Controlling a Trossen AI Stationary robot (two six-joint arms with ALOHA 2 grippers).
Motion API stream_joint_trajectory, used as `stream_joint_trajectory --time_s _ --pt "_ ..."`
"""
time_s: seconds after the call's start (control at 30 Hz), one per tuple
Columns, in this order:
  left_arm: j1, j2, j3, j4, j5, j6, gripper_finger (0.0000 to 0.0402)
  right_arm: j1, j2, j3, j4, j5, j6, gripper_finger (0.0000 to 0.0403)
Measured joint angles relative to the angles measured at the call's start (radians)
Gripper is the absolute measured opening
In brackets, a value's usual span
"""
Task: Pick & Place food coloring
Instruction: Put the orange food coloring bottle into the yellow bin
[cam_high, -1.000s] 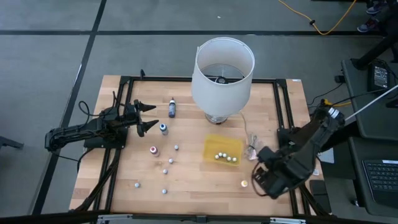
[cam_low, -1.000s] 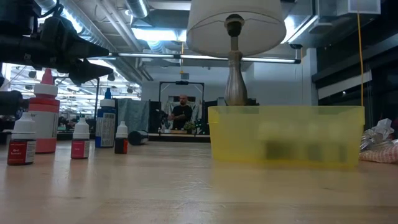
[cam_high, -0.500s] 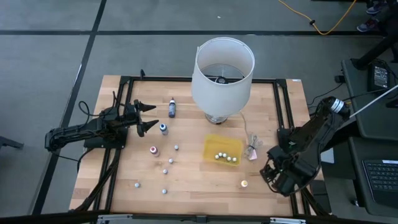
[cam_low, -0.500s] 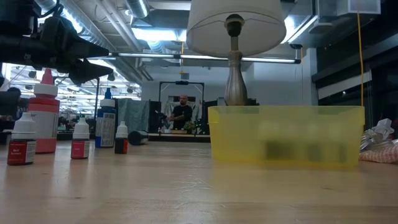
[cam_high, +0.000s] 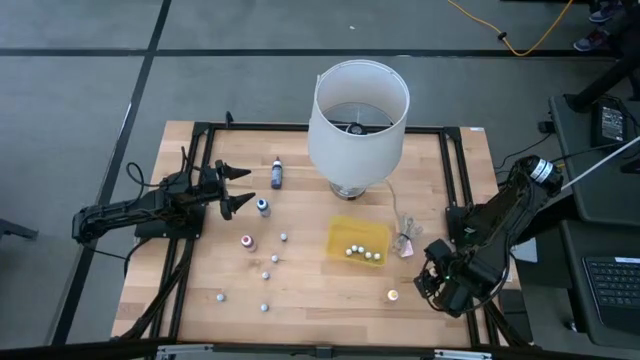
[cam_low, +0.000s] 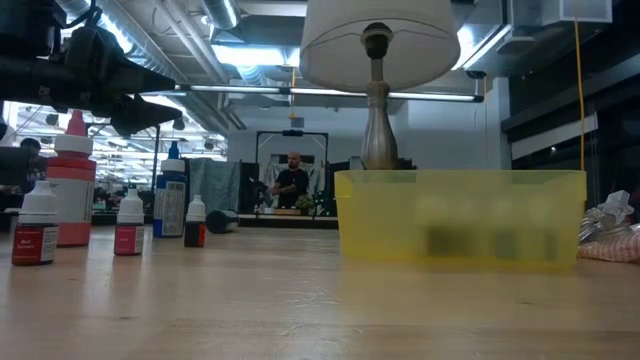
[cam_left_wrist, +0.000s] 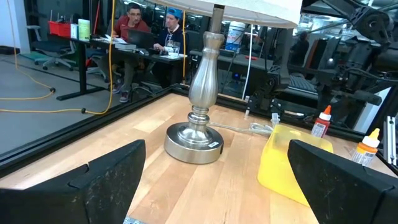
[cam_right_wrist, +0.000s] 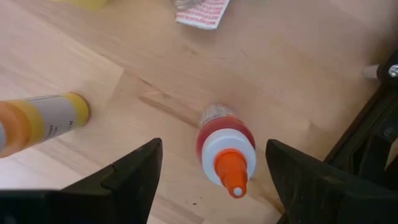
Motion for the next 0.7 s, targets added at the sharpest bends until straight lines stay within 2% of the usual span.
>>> stream_joint_trajectory --time_s 0.2,0.7 --pt "0.0 0.0 0.0 0.0 0.0 0.0 0.0389 0.0 0.0 0.0 0.0 0.0 -0.002 0.0274" --pt "0.0 0.0 0.0 0.0 0.0 0.0 0.0389 0.0 0.0 0.0 -0.002 -0.035 -0.005 0.0162"
